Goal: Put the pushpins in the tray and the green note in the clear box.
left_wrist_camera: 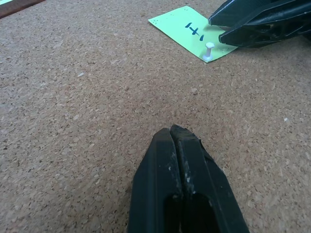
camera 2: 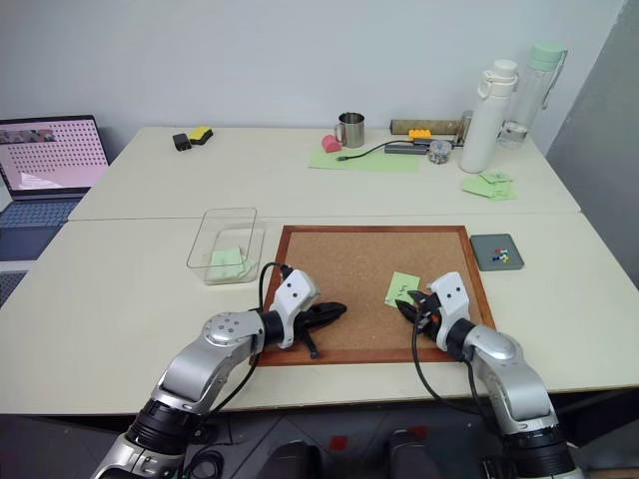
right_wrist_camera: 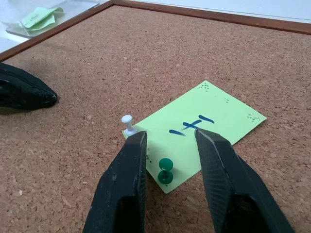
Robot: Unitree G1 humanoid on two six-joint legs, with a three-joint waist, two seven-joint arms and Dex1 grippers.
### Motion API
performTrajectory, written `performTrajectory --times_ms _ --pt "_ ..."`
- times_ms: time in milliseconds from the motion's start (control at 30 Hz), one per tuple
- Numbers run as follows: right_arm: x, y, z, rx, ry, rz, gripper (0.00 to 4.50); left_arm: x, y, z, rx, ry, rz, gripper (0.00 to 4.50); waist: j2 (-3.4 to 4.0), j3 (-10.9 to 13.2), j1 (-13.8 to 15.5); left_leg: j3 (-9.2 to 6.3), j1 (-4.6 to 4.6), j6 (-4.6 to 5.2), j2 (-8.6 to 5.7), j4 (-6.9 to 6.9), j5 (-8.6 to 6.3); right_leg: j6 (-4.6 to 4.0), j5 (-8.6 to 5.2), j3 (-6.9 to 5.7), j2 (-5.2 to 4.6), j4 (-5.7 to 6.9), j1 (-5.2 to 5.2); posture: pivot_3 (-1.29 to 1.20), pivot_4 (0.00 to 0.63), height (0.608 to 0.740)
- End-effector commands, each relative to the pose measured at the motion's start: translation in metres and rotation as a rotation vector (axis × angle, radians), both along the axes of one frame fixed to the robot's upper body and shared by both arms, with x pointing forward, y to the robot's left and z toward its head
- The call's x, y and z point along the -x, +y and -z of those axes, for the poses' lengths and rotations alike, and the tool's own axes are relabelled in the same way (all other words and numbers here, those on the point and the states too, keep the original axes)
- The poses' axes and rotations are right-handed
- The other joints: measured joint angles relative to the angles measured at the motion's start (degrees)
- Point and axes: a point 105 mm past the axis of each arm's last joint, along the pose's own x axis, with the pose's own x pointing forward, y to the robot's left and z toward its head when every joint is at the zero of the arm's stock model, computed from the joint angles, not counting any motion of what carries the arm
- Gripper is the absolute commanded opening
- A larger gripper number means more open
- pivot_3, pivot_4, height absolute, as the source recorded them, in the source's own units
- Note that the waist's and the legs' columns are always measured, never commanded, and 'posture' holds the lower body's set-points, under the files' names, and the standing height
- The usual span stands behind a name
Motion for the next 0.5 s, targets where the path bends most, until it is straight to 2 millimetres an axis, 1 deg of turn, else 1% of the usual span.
performTrajectory --times_ms 33,167,200,300,433,500 --pt "0.001 0.001 -0.001 0.013 -0.012 -0.015 1.62 0.009 0.005 0.026 -0.058 0.098 -0.008 0.00 0.00 0.00 0.01 0.01 0.00 0.00 0.00 0.00 0.00 0.00 0.00 0.00 0.00 0.00 0.00 0.00 0.150 0.740" --pt "0.000 0.001 -0.002 0.007 -0.011 -0.015 0.96 0.009 0.005 0.026 -0.057 0.099 -0.010 0.00 0.00 0.00 0.01 0.01 0.00 0.00 0.00 -0.01 0.00 0.00 0.00 0.01 0.00 -0.01 0.00 0.00 0.150 0.740" --pt "0.000 0.001 -0.002 0.007 -0.012 -0.015 0.66 0.009 0.005 0.026 -0.057 0.099 -0.010 0.00 0.00 0.00 0.01 0.00 0.00 0.00 0.00 -0.01 0.00 -0.01 0.00 0.00 0.00 -0.01 0.00 0.00 0.150 0.740" --pt "-0.001 0.001 -0.005 0.001 -0.019 -0.019 0.01 0.009 0.006 0.026 -0.057 0.099 -0.011 0.00 0.00 0.00 0.01 0.00 0.00 0.00 0.00 -0.04 0.00 -0.01 -0.01 0.00 0.00 -0.03 -0.01 0.00 0.150 0.740" --pt "0.000 0.002 -0.013 0.011 -0.056 -0.041 0.01 0.009 0.006 0.026 -0.057 0.099 -0.011 0.00 0.00 0.00 0.01 0.01 0.01 0.00 0.00 -0.05 0.00 -0.01 -0.01 0.01 0.00 -0.04 -0.01 0.00 0.150 0.740" --pt "0.002 0.004 -0.020 0.016 -0.084 -0.051 0.01 0.009 0.005 0.026 -0.057 0.100 -0.011 0.00 0.00 0.00 0.01 0.01 0.01 0.00 0.00 -0.06 0.00 -0.01 -0.01 0.00 0.00 -0.04 -0.01 0.00 0.150 0.740"
